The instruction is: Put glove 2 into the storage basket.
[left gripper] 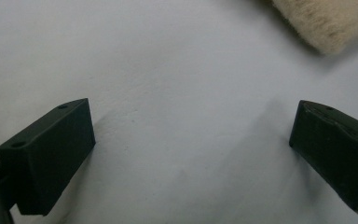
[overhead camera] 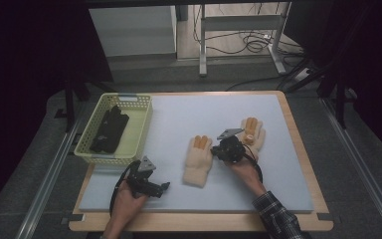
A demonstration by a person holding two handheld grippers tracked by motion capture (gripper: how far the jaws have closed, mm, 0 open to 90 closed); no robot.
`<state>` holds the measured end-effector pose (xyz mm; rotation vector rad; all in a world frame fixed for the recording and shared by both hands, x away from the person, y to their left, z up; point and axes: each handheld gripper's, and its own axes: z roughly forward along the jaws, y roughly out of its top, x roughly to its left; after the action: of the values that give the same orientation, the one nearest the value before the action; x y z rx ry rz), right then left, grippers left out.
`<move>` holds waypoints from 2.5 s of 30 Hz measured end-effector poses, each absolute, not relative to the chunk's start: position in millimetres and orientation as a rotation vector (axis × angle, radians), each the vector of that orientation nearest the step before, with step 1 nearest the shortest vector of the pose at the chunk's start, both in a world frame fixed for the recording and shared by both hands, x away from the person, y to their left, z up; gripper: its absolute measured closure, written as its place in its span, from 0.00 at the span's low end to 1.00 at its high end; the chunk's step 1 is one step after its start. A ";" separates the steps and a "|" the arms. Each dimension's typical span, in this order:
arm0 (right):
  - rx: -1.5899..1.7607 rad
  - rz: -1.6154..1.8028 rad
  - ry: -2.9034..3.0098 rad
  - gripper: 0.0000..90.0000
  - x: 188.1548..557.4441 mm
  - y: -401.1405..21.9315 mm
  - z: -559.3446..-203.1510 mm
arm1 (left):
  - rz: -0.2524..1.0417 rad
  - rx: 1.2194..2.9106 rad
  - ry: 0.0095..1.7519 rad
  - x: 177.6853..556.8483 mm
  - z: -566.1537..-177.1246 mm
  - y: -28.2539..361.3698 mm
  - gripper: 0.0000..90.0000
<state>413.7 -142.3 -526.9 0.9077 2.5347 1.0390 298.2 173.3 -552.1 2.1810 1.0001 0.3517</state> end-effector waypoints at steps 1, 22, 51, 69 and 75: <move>0.907 1.039 2.534 0.85 413.5 -142.4 -526.2 | 0.351 2.181 1.000 298.2 -552.1 173.3 0.00; 1.004 1.030 2.377 0.75 417.9 -224.8 -480.2 | 0.351 2.182 1.000 298.3 -552.1 173.3 0.00; 1.062 1.026 2.350 0.48 450.9 -261.2 -523.9 | 0.351 2.181 1.000 298.4 -552.1 173.3 0.00; 1.131 1.123 2.307 0.70 425.7 -253.4 -496.3 | 0.351 2.182 1.000 298.3 -552.1 173.3 0.00; 1.096 1.180 2.323 0.70 408.9 -239.7 -485.6 | 0.352 2.181 1.000 298.3 -552.2 173.3 0.00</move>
<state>408.9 -239.7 -485.6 1.0965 2.3233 1.1801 298.3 173.3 -552.2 2.1812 1.0005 0.3515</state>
